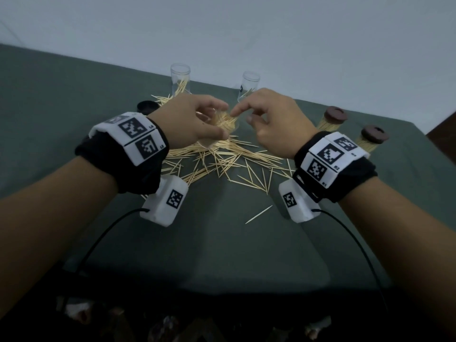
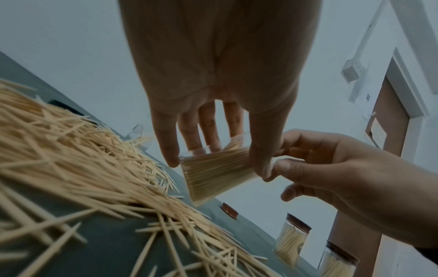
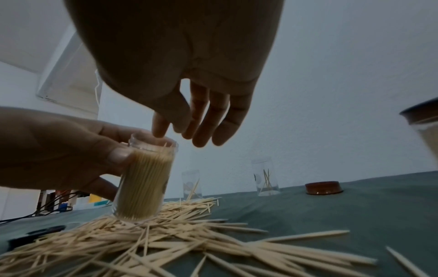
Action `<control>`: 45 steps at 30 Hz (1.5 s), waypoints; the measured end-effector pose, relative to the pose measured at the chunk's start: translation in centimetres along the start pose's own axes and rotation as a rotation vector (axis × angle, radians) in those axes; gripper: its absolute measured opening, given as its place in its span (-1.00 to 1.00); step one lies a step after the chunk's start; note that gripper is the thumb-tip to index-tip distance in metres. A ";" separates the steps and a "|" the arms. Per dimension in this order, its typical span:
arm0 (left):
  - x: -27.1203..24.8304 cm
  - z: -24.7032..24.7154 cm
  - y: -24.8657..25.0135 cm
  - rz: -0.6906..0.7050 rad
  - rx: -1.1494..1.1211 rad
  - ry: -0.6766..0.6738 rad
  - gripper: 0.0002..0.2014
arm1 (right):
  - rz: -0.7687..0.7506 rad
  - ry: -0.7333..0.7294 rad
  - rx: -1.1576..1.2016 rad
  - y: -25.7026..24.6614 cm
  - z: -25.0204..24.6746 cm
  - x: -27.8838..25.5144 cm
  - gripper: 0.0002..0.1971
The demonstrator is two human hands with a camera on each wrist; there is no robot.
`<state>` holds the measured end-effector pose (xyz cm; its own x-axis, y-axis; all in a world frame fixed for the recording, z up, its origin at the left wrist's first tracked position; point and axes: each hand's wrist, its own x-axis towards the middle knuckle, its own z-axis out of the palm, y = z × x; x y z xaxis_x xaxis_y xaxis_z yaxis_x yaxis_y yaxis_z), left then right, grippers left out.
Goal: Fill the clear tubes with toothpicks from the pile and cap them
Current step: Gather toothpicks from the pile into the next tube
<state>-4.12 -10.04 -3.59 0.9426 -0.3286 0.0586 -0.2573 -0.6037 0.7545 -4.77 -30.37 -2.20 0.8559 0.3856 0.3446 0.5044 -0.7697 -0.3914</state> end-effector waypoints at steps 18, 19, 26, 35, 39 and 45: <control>-0.7 0.2 0.1 0.035 0.071 -0.033 -0.38 | 0.184 -0.855 -0.248 -2.8 -0.6 -5.9 -0.88; -0.7 0.2 0.1 0.034 0.071 -0.032 -0.38 | 0.181 -0.826 -0.249 -2.8 -0.5 -5.7 -0.91; -0.6 0.0 0.0 0.033 0.086 -0.029 -0.39 | 0.266 -0.471 -0.369 -0.2 0.1 -3.7 -0.84; -0.2 0.0 -0.2 0.009 0.088 -0.031 -0.37 | 0.520 -0.570 -0.376 2.8 -1.6 -3.5 -0.07; -0.1 -0.2 -0.2 0.003 0.086 -0.024 -0.37 | 0.418 -0.470 -0.276 2.4 -0.3 -2.5 -0.38; -0.2 -0.7 -0.3 0.002 0.106 -0.014 -0.38 | 0.249 -0.395 -0.152 1.4 0.8 -1.3 -0.49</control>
<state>-4.08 -9.32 -3.38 0.9391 -0.3399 0.0500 -0.2810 -0.6761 0.6811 -5.10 -31.48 -3.90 0.9412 0.3213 -0.1048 0.2817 -0.9172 -0.2818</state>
